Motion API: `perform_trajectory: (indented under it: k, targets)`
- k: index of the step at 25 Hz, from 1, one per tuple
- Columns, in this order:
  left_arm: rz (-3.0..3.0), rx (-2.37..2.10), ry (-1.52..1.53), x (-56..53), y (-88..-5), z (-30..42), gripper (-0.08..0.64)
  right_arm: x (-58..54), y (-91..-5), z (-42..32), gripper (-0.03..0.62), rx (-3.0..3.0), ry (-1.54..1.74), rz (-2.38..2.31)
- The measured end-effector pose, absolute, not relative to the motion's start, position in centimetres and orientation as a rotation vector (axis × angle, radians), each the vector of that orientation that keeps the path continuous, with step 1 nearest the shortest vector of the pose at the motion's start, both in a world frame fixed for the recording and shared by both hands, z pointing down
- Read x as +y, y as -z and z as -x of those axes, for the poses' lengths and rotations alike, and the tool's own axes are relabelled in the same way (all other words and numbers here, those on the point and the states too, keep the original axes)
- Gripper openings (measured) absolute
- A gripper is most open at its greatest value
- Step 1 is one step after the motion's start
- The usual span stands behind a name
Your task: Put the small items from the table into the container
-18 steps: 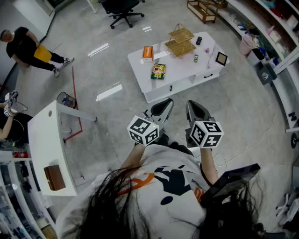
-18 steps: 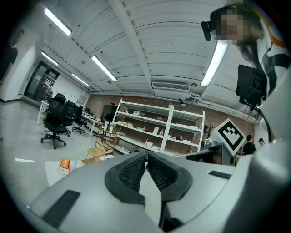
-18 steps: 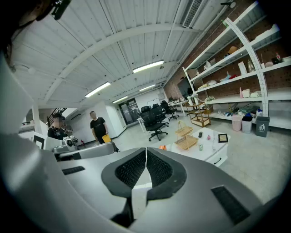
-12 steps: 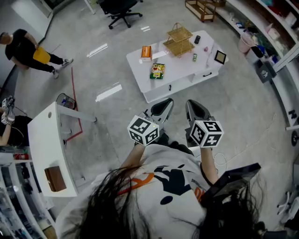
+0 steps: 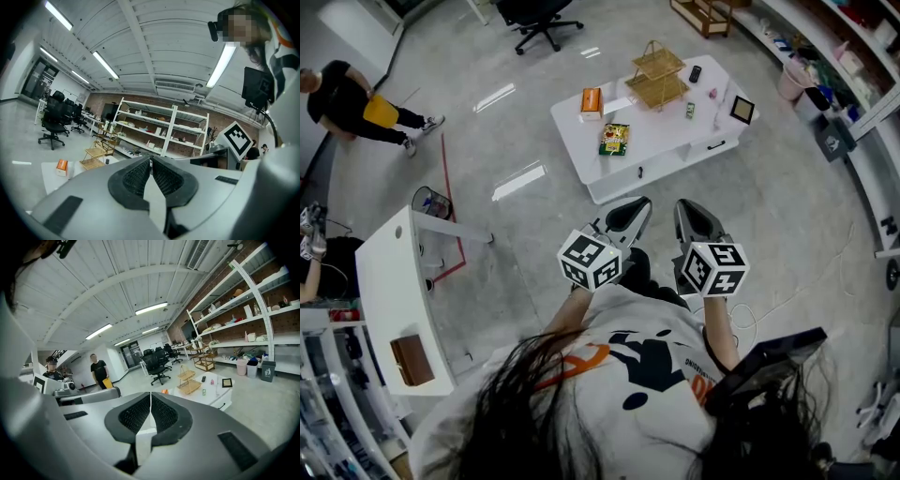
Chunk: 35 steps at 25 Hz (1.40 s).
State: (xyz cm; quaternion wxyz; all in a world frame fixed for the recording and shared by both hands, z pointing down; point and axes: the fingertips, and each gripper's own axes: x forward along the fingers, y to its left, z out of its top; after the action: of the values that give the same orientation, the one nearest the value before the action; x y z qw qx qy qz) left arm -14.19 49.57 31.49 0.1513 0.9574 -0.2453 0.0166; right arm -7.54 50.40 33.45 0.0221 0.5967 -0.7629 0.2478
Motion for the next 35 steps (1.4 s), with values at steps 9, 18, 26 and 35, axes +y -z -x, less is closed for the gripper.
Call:
perform_trajectory:
  k: [9, 18, 26, 35]
  targets:
    - [-2.733, -0.698, -0.037, 44.7, -31.3, 12.1, 0.014, 46.1, -33.9, 4.4, 0.020, -2.344, -0.812, -1.890]
    - [-2.714, -0.646, -0.060, 36.3, -32.7, 8.8, 0.014, 38.2, -35.3, 0.9, 0.020, -2.297, -0.858, -1.922]
    - [-2.698, -0.627, -0.068, 25.4, -32.2, 8.0, 0.014, 28.5, -35.9, -0.1, 0.020, -2.250, -0.925, -1.932]
    - [-2.682, -0.556, -0.091, 14.9, -33.9, 7.1, 0.014, 18.8, -37.4, -1.5, 0.020, -2.169, -0.979, -1.992]
